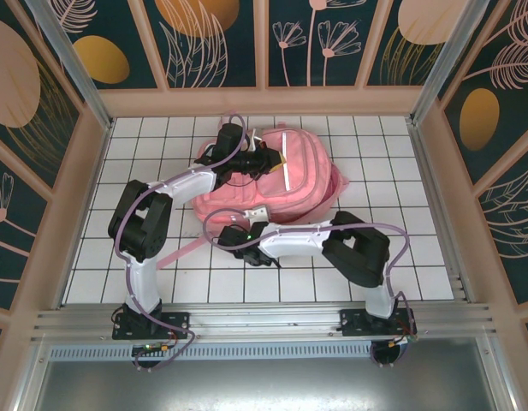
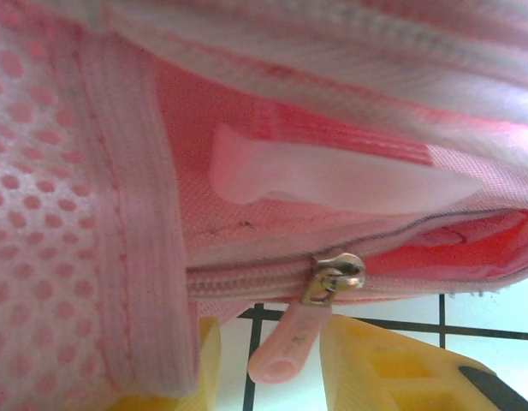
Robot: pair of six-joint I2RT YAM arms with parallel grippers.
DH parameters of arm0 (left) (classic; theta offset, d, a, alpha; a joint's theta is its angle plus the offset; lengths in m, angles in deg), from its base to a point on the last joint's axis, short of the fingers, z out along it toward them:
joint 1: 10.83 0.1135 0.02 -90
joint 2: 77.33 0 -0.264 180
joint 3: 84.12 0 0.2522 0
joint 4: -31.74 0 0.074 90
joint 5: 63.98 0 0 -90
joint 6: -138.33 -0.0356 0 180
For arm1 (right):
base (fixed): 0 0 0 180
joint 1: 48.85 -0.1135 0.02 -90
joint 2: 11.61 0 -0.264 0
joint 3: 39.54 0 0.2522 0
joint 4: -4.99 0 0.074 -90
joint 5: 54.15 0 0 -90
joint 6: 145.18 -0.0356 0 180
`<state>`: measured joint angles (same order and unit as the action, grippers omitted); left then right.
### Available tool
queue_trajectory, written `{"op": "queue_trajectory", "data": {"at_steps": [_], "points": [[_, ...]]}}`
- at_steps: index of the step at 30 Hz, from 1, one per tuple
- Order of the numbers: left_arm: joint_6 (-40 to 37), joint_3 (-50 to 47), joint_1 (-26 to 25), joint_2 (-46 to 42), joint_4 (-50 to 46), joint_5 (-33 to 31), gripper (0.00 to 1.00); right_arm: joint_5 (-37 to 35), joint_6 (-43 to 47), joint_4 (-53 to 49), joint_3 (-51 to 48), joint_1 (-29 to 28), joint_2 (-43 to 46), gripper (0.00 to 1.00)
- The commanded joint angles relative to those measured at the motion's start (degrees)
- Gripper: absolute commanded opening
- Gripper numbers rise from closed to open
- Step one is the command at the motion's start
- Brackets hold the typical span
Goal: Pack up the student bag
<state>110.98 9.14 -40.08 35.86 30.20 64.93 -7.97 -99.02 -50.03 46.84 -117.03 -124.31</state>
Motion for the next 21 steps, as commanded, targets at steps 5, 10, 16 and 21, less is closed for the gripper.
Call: {"op": "queue_trajectory", "data": {"at_steps": [5,10,16,21], "points": [[0.6,-0.4,1.6,0.8,1.4,-0.4,0.01,-4.4,1.1,-3.3,3.6,0.8,-2.8,0.19],[0.3,-0.5,1.7,0.9,1.2,-0.6,0.01,-4.0,2.2,-0.2,0.1,1.4,1.4,0.00],[-1.4,0.2,1.7,0.8,-0.6,-1.5,0.03,2.2,6.5,7.6,-5.7,2.4,9.1,0.00],[-3.3,0.8,2.2,-0.2,-3.0,-2.6,0.16,18.5,9.4,22.9,-18.2,7.0,19.8,0.00]]}}
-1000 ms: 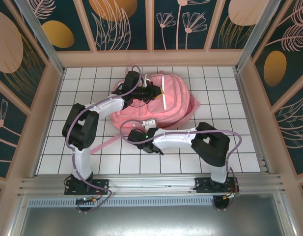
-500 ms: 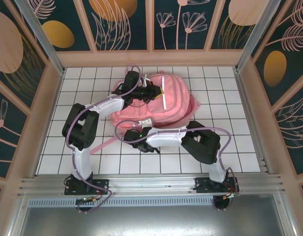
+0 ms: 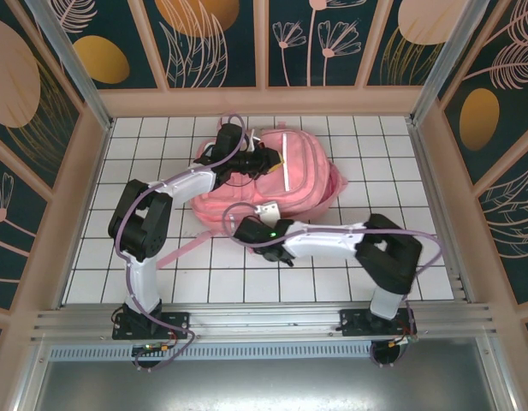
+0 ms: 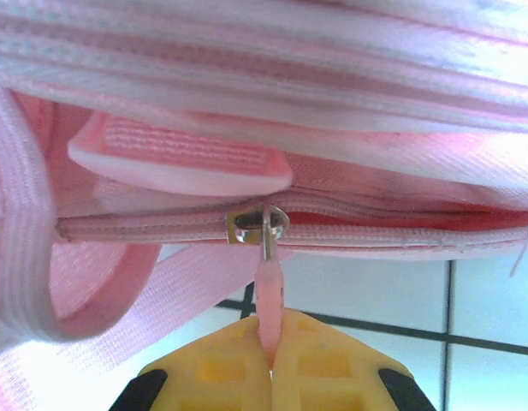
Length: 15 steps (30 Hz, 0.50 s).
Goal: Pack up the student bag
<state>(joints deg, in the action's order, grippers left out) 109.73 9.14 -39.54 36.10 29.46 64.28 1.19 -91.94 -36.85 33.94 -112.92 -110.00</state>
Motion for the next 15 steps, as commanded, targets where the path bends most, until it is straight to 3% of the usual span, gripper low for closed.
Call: {"op": "queue_trajectory", "data": {"at_steps": [1,4,9,11,14,15], "points": [[-2.6,0.7,1.9,-1.0,-2.8,-2.6,0.19,13.7,2.4,13.5,-8.4,4.3,8.0,0.00],[-4.3,1.1,2.8,-3.0,-5.1,-4.6,0.30,29.6,3.7,25.6,-17.2,9.0,14.6,0.00],[-9.3,0.9,3.3,-9.4,-12.0,-9.1,0.48,37.5,3.5,32.1,-22.1,11.9,18.6,0.00],[-11.2,-1.0,3.3,-13.6,-14.5,-12.1,0.63,40.2,3.5,34.3,-22.6,12.5,18.5,0.00],[-12.5,-6.3,3.5,-21.9,-16.4,-16.6,0.97,42.7,2.7,37.7,-22.3,12.6,17.5,0.00],[-12.3,-8.9,3.6,-25.1,-16.6,-18.5,0.99,43.5,2.5,38.4,-21.7,12.6,16.8,0.00]]}}
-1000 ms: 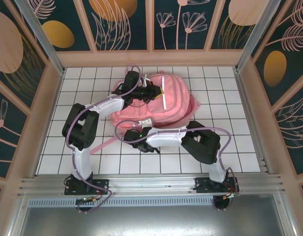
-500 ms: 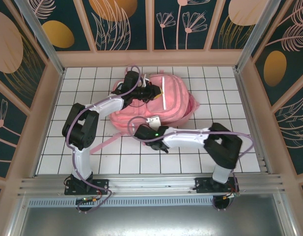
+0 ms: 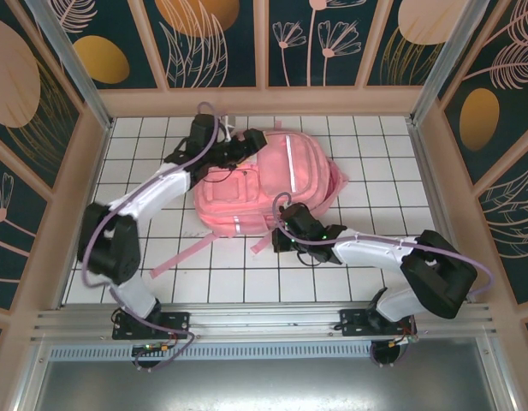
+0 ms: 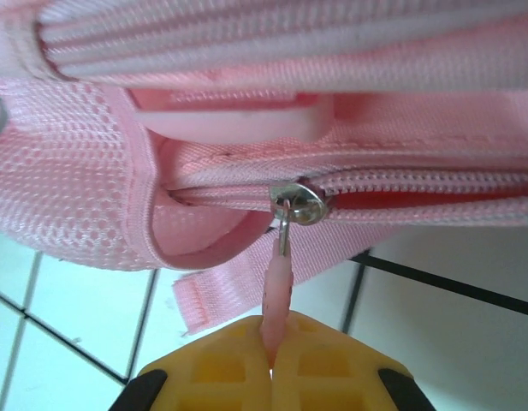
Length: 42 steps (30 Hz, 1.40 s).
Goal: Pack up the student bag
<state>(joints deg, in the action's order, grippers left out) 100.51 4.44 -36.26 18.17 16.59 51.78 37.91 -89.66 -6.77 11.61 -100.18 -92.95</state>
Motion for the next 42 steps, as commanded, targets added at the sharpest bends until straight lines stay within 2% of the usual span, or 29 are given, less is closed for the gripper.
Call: {"op": "queue_trajectory", "data": {"at_steps": [1,3,7,13,19,23,28,31,34,37,42], "points": [[-2.2,-7.1,0.4,-10.4,-4.0,-8.3,0.99,7.6,0.1,9.3,1.2,-0.2,-1.1,0.00],[1.2,-12.8,0.9,-16.9,-4.3,-11.8,0.99,9.0,0.0,11.2,2.0,-0.2,-2.3,0.00],[10.1,-23.1,1.0,-25.5,-7.4,-12.8,0.99,10.6,0.5,12.4,5.6,-0.3,-5.7,0.00],[17.3,-30.6,1.0,-30.4,-19.5,-13.2,0.82,11.4,-1.0,14.8,10.1,-0.3,-10.7,0.00],[24.2,-38.5,1.0,-37.0,-17.6,-14.7,0.69,13.6,-2.1,16.5,15.6,-0.9,-16.4,0.00],[24.9,-40.0,1.0,-34.6,-13.9,-15.8,0.67,13.9,-1.4,15.8,17.7,-2.0,-18.1,0.00],[23.2,-38.8,1.5,-26.8,-7.3,-16.3,0.65,13.5,-1.4,15.5,16.7,-2.4,-17.9,0.00],[23.1,-38.7,2.0,-21.9,-5.0,-15.7,0.61,13.2,-1.5,15.4,15.8,-2.4,-17.3,0.00],[23.3,-38.3,2.2,-19.1,-2.2,-16.4,0.53,13.4,-1.3,15.1,15.5,-2.5,-17.2,0.00],[22.1,-36.6,2.5,-18.2,-2.5,-20.6,0.44,13.1,-0.5,14.1,15.2,-2.8,-17.1,0.00],[21.2,-35.0,3.5,-16.6,-3.3,-25.7,0.20,12.9,0.3,13.2,12.9,-3.1,-16.0,0.00]]}}
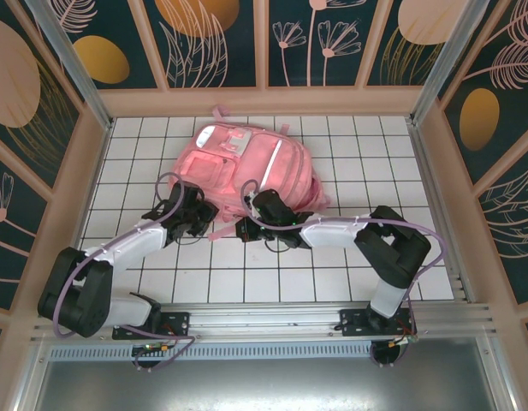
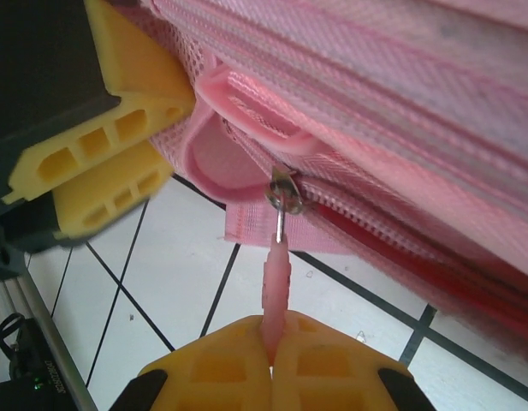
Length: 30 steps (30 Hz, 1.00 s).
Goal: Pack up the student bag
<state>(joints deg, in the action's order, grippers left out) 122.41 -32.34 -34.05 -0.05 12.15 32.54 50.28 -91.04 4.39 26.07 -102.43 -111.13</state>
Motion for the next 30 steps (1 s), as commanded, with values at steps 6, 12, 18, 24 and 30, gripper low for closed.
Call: {"op": "queue_trajectory", "data": {"at_steps": [6,12,18,24,30], "points": [[-1.0,2.5,2.6,3.7,0.7,-7.3,0.11,-0.9,2.6,-0.2,-5.8,-0.2,5.7,0.00],[-1.7,2.8,3.2,4.4,0.7,-7.6,0.11,-2.6,3.7,-2.7,-8.7,1.2,8.8,0.00],[-2.5,3.5,3.6,5.1,0.0,-8.1,0.11,-7.3,7.0,-8.9,-9.7,1.8,12.1,0.00],[-3.9,4.6,3.9,6.6,-0.9,-8.5,0.11,-9.9,11.4,-15.9,-11.3,4.0,16.7,0.00],[-5.4,6.6,4.0,8.3,-2.1,-9.1,0.12,-16.3,14.9,-24.6,-10.2,5.4,19.6,0.00]]}}
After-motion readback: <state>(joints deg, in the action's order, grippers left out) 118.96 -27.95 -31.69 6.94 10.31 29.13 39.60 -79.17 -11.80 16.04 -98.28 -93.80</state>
